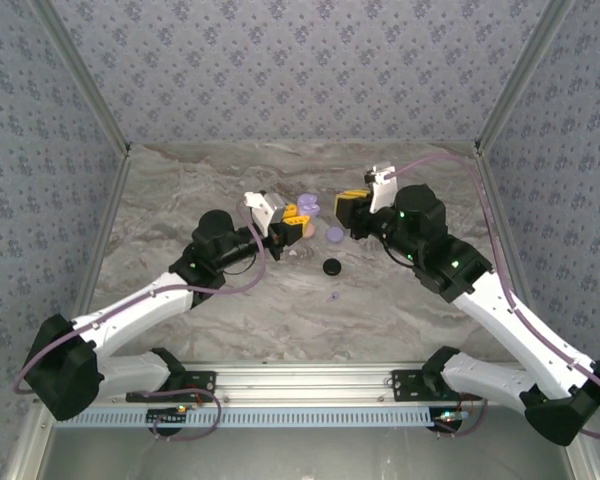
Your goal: Insert the wireless bluetooth earbuds into the charging case
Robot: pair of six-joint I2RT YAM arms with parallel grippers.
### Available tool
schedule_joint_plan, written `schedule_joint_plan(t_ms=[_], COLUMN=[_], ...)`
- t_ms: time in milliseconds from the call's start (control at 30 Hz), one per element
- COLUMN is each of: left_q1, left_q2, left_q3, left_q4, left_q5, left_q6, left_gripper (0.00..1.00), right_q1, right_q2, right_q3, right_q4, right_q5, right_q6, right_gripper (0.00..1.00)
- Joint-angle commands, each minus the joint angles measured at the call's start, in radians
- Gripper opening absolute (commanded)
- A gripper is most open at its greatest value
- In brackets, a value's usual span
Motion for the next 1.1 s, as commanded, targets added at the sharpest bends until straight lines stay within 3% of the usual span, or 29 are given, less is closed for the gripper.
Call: schedule_joint_plan(t_ms=[0,1067], left_q1=[-0.008,-0.009], left_q2=[0.007,0.0], left_q3=[0.041,0.043], left_q4=[0.074,0.058], left_q5=[0.037,0.047], left_q6=[-0.016,-0.002], left_gripper=[0.03,0.02], right_q1=[0.02,0.041], right_q2=[0.034,0.144], right_q3=[0.026,0.087], right_q4=[0.036,0.036], right_q5=[-0.047,-0.023], right_q6=[-0.034,-0.045], right_gripper=[0.24,0.24])
